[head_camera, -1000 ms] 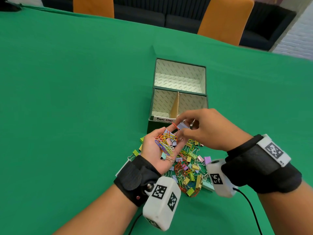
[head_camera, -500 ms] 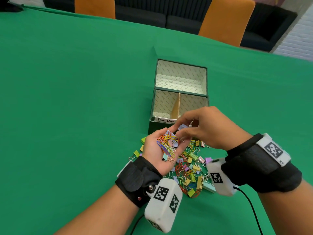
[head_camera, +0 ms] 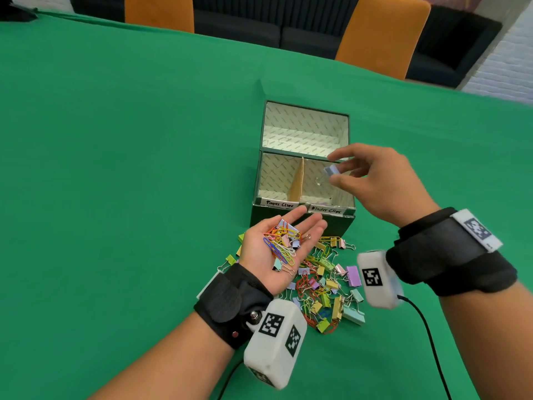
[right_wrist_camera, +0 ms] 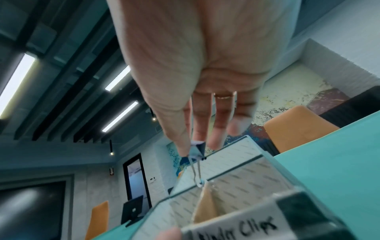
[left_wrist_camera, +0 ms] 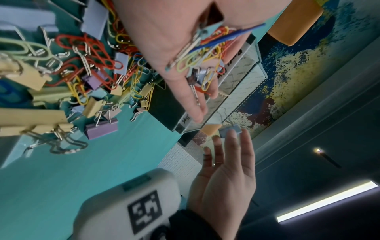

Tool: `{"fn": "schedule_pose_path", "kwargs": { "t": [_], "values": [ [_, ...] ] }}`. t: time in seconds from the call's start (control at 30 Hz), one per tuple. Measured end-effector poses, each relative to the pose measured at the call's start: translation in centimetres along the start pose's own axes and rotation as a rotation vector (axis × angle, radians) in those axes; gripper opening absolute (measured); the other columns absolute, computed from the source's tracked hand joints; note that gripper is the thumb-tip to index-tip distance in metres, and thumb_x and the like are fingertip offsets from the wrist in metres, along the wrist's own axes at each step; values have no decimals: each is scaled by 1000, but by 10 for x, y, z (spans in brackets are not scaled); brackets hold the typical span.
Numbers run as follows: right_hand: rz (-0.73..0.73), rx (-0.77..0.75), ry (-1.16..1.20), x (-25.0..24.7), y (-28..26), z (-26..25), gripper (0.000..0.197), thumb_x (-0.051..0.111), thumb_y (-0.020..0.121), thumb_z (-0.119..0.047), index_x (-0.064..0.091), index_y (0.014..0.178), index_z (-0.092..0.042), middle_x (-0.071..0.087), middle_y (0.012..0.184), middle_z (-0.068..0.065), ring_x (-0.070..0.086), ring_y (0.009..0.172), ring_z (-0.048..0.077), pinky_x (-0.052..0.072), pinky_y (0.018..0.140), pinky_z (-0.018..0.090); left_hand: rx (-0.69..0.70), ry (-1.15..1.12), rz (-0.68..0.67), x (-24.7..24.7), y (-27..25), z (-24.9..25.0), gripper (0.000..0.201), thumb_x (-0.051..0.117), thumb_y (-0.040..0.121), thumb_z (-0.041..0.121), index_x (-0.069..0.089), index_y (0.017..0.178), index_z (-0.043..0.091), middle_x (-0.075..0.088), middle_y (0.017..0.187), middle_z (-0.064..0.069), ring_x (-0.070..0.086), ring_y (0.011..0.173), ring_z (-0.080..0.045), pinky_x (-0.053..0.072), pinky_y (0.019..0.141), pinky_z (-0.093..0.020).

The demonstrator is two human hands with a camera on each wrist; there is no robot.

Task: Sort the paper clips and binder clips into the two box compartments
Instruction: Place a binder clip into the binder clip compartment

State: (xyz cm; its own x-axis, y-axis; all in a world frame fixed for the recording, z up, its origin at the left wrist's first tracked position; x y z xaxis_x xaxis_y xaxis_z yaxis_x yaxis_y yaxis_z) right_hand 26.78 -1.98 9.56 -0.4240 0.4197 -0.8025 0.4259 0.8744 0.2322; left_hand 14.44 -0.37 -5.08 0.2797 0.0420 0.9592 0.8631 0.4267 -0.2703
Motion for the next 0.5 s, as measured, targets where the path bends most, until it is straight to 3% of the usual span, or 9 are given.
{"fn": "schedule_pose_path", "kwargs": {
  "t": [0.1, 0.2, 0.27, 0.33, 0.4, 0.5],
  "values": [
    [-57, 45, -116, 12, -3, 11, 23, 73, 84, -33, 66, 105, -34, 69, 93, -12, 59, 78, 2, 42, 68, 17, 2, 16, 4, 0, -1, 0, 39, 45, 85, 16, 59, 115, -6, 61, 117, -32, 65, 97, -45, 53, 87, -48],
    [-143, 50, -211, 22, -11, 7, 21, 69, 85, -42, 67, 106, -37, 58, 83, -26, 55, 89, 5, 35, 76, 20, 18, 42, 8, -2, 1, 1, 38, 42, 91, 17, 59, 115, -6, 61, 117, -33, 65, 98, -45, 52, 87, -49],
    [-147, 14, -177, 23, -15, -6, 8, 68, 86, -40, 71, 92, -36, 52, 69, -27, 56, 77, -1, 37, 65, 18, 31, 55, 11, -3, 2, 3, 40, 40, 94, 18, 61, 116, -6, 60, 118, -33, 64, 100, -44, 51, 90, -49],
    [-204, -25, -171, 31, -19, -18, 9, 67, 86, -39, 73, 83, -33, 55, 60, -23, 54, 61, -8, 32, 51, 8, 42, 100, -4, -2, 1, 4, 42, 40, 92, 19, 65, 115, -6, 61, 119, -30, 65, 103, -40, 49, 95, -46],
    [-292, -56, -224, 46, -23, -25, 13, 66, 85, -40, 77, 83, -32, 62, 63, -16, 53, 59, -3, 32, 50, 11, 58, 150, -19, -1, 1, 4, 43, 37, 94, 20, 69, 109, -3, 67, 112, -23, 67, 99, -31, 47, 98, -41],
    [-342, -96, -300, 64, -28, -26, 13, 64, 86, -42, 76, 92, -42, 50, 67, -14, 50, 76, 11, 40, 65, 26, 57, 216, -33, -2, 1, 4, 45, 32, 98, 23, 65, 119, 2, 68, 111, -16, 67, 97, -24, 47, 97, -39]
  ]
}}
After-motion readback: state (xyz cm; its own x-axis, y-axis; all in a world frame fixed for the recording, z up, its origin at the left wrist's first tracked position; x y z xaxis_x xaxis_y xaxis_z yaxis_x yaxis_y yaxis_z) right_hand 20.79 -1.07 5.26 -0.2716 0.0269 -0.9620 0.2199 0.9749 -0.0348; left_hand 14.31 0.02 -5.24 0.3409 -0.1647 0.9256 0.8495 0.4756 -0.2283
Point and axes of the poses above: each hand's wrist, its own y-axis towards the middle knuckle, its own x-axis out of the palm, z = x × y, the point moved 8 cm from there along y, towards the middle knuckle
